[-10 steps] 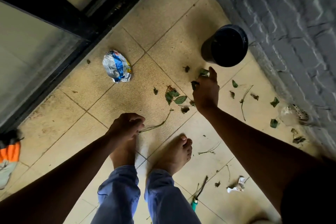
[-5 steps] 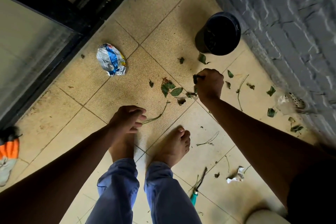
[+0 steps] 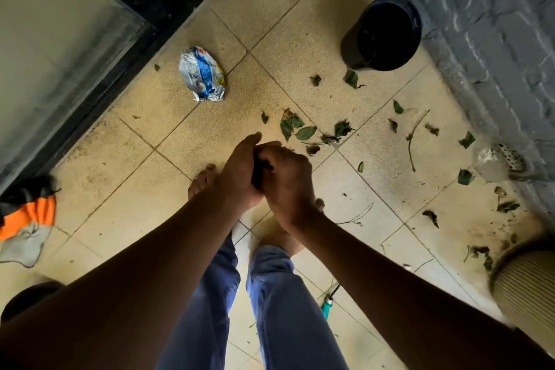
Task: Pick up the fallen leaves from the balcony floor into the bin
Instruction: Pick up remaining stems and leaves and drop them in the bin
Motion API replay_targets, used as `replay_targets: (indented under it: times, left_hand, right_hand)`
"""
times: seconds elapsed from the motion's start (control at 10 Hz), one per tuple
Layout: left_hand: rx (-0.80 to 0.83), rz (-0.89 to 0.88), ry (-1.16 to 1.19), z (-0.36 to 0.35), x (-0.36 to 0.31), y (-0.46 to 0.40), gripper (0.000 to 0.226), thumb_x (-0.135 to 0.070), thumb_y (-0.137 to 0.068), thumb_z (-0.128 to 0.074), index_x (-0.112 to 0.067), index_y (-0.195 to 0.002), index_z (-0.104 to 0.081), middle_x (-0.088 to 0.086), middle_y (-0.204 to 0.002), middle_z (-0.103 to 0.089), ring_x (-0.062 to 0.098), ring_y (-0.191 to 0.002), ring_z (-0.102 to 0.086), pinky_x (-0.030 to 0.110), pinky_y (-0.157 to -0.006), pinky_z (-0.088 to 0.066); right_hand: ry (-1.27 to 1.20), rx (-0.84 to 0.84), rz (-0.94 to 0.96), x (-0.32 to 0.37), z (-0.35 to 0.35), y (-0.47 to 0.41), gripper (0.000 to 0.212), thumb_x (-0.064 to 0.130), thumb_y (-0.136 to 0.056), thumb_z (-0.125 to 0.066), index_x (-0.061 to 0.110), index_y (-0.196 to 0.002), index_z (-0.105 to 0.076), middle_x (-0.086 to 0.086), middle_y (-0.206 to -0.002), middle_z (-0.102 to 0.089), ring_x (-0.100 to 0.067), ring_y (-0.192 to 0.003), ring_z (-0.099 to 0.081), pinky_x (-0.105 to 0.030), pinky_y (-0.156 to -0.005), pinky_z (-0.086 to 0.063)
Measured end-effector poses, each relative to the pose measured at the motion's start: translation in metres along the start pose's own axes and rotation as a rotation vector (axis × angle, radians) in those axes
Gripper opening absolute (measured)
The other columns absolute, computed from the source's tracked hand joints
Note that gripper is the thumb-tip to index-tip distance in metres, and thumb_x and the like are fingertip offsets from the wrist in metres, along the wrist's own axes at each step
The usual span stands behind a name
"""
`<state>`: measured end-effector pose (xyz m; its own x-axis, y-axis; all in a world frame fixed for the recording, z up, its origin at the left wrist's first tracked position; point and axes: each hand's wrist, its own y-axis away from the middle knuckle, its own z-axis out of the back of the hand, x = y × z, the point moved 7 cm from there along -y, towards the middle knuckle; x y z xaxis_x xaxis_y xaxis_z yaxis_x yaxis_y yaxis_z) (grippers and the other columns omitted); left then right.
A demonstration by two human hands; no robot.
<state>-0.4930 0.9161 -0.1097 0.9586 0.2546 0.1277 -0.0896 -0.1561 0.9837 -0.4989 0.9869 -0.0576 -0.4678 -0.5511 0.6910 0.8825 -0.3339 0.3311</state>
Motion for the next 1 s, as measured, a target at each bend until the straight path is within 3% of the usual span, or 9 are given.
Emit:
replay_targets:
  times: [0.1, 0.2, 0.3, 0.4, 0.5, 0.6, 0.8, 0.9, 1.0]
  left_hand:
    - [-0.278, -0.094, -0.18, 0.028, 0.005, 0.004, 0.027, -0.033, -0.1, -0.051, -0.022, -0.077, -0.061, 0.002, -0.07, -0.061, 0.019, -0.074, -0.059, 0.03, -0.077, -0.045]
    - [-0.123, -0.022, -0.147, 0.04, -0.003, 0.003, 0.032, -0.04, -0.099, -0.054, -0.019, -0.076, -0.062, 0.004, -0.063, -0.062, 0.019, -0.07, -0.061, 0.031, -0.073, -0.046]
    - [-0.184, -0.093, -0.21, 0.047, -0.006, -0.001, 0.025, -0.033, -0.1, -0.056, -0.018, -0.081, -0.059, 0.005, -0.061, -0.058, 0.016, -0.064, -0.062, 0.03, -0.065, -0.048]
    - [-0.28, -0.152, -0.306, 0.041, -0.009, 0.0, 0.031, -0.025, -0.102, -0.055, -0.017, -0.072, -0.053, -0.001, -0.051, -0.055, 0.007, -0.04, -0.054, 0.017, -0.038, -0.041]
    - [-0.239, -0.109, -0.369, 0.039, -0.01, -0.007, 0.051, -0.031, -0.104, -0.05, -0.019, -0.055, -0.048, -0.005, -0.041, -0.046, 0.004, -0.03, -0.04, 0.012, -0.031, -0.027]
    - [-0.116, -0.066, -0.374, 0.038, -0.001, -0.01, 0.068, -0.034, -0.107, -0.044, -0.02, -0.041, -0.049, -0.007, -0.039, -0.042, 0.003, -0.027, -0.036, 0.01, -0.029, -0.024]
    - [-0.116, -0.093, -0.555, 0.049, 0.005, -0.017, 0.056, -0.038, -0.106, -0.046, -0.02, -0.052, -0.045, -0.007, -0.04, -0.034, 0.004, -0.03, -0.028, 0.011, -0.032, -0.021]
    - [-0.093, -0.036, -0.445, 0.057, 0.008, -0.022, 0.067, -0.037, -0.107, -0.044, -0.021, -0.042, -0.049, -0.006, -0.039, -0.04, 0.004, -0.027, -0.032, 0.01, -0.029, -0.021]
    - [-0.147, -0.153, -0.571, 0.062, 0.002, -0.02, 0.048, -0.036, -0.104, -0.048, -0.028, -0.057, -0.047, -0.008, -0.041, -0.035, 0.003, -0.034, -0.029, 0.014, -0.035, -0.023]
  right_hand:
    - [0.296, 0.062, 0.115, 0.021, -0.011, 0.006, 0.006, 0.005, -0.079, -0.066, 0.008, -0.081, -0.07, -0.009, -0.069, -0.064, -0.029, -0.068, -0.06, -0.032, -0.05, -0.043]
    - [0.354, 0.18, 0.213, 0.028, -0.018, 0.014, 0.027, 0.016, -0.078, -0.045, 0.011, -0.083, -0.071, -0.004, -0.077, -0.066, -0.028, -0.086, -0.054, -0.038, -0.065, -0.047]
    - [0.213, 0.248, 0.279, 0.026, -0.009, 0.021, 0.03, 0.017, -0.075, -0.047, 0.007, -0.088, -0.072, -0.008, -0.087, -0.066, -0.029, -0.09, -0.054, -0.043, -0.079, -0.05]
    - [-0.017, 0.014, 0.23, 0.009, 0.029, 0.016, 0.034, 0.008, -0.082, -0.045, 0.004, -0.101, -0.072, -0.011, -0.1, -0.066, -0.025, -0.087, -0.063, -0.035, -0.075, -0.056]
    - [0.141, -0.099, 0.074, -0.039, 0.054, -0.008, 0.03, 0.003, -0.085, -0.057, 0.015, -0.108, -0.071, -0.004, -0.105, -0.067, -0.019, -0.094, -0.062, -0.031, -0.069, -0.054]
    - [0.418, -0.037, -0.204, -0.111, 0.061, -0.035, 0.033, 0.011, -0.088, -0.065, 0.022, -0.12, -0.065, -0.006, -0.122, -0.059, -0.025, -0.109, -0.054, -0.028, -0.065, -0.045]
    - [0.456, 0.08, -0.434, -0.189, 0.045, -0.054, 0.05, 0.028, -0.081, -0.082, 0.017, -0.121, -0.054, -0.016, -0.132, -0.042, -0.036, -0.116, -0.048, -0.041, -0.077, -0.056]
    - [0.499, 0.061, -0.42, -0.191, 0.038, -0.063, 0.04, 0.019, -0.084, -0.078, 0.013, -0.117, -0.057, -0.018, -0.128, -0.044, -0.036, -0.113, -0.051, -0.044, -0.08, -0.058]
    - [0.511, 0.087, -0.286, -0.187, 0.032, -0.067, 0.019, 0.004, -0.087, -0.068, 0.009, -0.105, -0.065, -0.017, -0.118, -0.053, -0.036, -0.105, -0.057, -0.039, -0.077, -0.057]
